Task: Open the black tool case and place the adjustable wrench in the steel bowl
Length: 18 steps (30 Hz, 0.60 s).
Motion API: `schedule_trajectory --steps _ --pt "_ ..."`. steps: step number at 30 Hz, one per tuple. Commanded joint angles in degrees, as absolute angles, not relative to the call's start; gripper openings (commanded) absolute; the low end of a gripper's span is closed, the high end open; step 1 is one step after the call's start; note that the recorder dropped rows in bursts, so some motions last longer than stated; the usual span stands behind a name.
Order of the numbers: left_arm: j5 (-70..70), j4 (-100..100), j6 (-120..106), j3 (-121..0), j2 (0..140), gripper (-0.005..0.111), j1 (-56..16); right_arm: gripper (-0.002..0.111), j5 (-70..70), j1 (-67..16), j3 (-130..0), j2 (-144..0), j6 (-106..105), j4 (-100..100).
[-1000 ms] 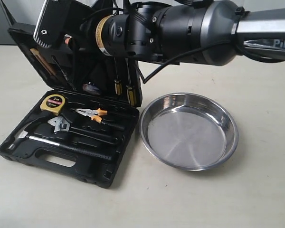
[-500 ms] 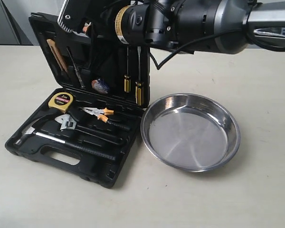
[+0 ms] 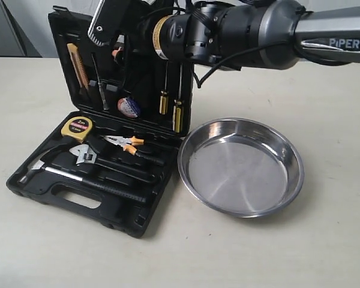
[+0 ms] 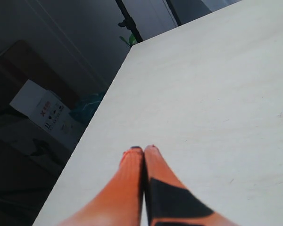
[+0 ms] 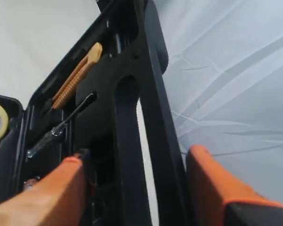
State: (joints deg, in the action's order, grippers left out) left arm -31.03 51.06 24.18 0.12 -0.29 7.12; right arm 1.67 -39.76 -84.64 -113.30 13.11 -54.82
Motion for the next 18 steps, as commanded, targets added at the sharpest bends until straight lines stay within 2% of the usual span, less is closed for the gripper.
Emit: schedule_trajectory --steps 1,13,14,15,18 --pt "-30.54 50.91 24.40 0.00 0.00 0.000 6.79 0.057 7.57 -37.60 -85.84 -115.50 13.74 -53.51" --pt "-30.54 50.91 24.40 0.00 0.00 0.000 6.79 0.056 13.10 -36.12 -96.80 -115.58 13.97 -51.12" --pt "-30.54 50.91 24.40 0.00 0.00 0.000 6.79 0.053 14.82 -36.74 -96.90 -115.58 13.97 -48.74" --pt "-30.54 50.91 24.40 0.00 0.00 0.000 6.79 0.043 17.84 -37.51 -96.90 -115.58 13.97 -46.58" --pt "-30.43 50.91 24.40 0.00 0.00 0.000 6.79 0.001 27.04 -39.88 -96.90 -115.58 13.71 -40.59"
